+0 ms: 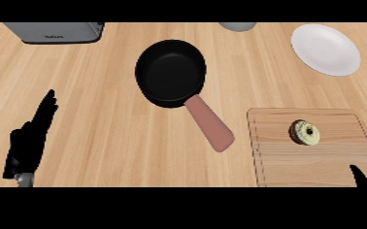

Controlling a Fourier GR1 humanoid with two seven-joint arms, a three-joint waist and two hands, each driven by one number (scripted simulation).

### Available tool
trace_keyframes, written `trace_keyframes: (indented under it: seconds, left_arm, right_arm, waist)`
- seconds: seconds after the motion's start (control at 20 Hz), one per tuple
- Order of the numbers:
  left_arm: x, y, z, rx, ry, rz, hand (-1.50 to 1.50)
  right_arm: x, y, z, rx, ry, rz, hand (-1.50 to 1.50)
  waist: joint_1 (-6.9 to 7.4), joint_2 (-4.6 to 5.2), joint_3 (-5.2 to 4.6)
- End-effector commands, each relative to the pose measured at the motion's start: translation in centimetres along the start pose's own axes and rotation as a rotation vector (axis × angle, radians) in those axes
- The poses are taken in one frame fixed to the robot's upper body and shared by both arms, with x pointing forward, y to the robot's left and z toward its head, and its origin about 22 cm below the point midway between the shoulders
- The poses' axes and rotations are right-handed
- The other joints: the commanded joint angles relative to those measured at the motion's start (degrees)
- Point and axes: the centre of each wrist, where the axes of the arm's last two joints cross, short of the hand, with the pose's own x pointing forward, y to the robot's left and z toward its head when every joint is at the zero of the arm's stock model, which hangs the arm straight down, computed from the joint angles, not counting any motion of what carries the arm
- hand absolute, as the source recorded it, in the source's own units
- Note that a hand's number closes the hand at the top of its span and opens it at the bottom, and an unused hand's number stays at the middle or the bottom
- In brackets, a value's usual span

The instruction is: Pick the cupcake from the cutting board and place it in the pot

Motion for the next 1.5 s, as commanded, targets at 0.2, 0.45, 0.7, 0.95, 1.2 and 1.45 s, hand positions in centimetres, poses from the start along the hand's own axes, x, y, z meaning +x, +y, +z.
trace_keyframes:
  seconds: [0.2, 0.45, 0.7, 0.95, 1.2, 1.45]
  left_arm:
    - [1.5, 0.8, -1.0, -0.018, 0.01, 0.014, 0.0]
    - [2.0, 0.5, -0.7, -0.036, 0.009, 0.009, 0.0]
    - [2.3, -0.2, -1.5, -0.031, -0.006, 0.009, 0.0]
    - [1.6, -0.6, -0.9, -0.039, -0.013, 0.007, 0.0]
    - [0.8, -1.2, 0.0, -0.02, -0.002, 0.004, 0.0]
    - [1.1, 0.8, -0.8, -0.02, 0.015, 0.009, 0.0]
  right_arm:
    - [5.8, -3.2, 2.3, 0.107, 0.075, 0.145, -1.5]
    - [11.0, -3.8, -1.0, 0.236, 0.115, 0.235, -1.5]
    - [13.7, -2.2, -1.8, 0.454, 0.249, 0.414, -1.5]
    - [16.3, 0.0, -4.3, 0.657, 0.364, 0.5, -1.5]
    - [17.7, 2.0, -6.4, 0.759, 0.411, 0.496, -1.5]
    - [19.5, 3.9, -6.6, 0.795, 0.429, 0.529, -1.5]
  waist:
    - [1.74, 0.36, 0.1]
    - [2.59, 0.34, 0.19]
    - [3.39, 0.69, 0.09]
    - [4.07, 0.56, 0.21]
    - [2.58, 0.18, 0.3]
    - [2.27, 0.13, 0.29]
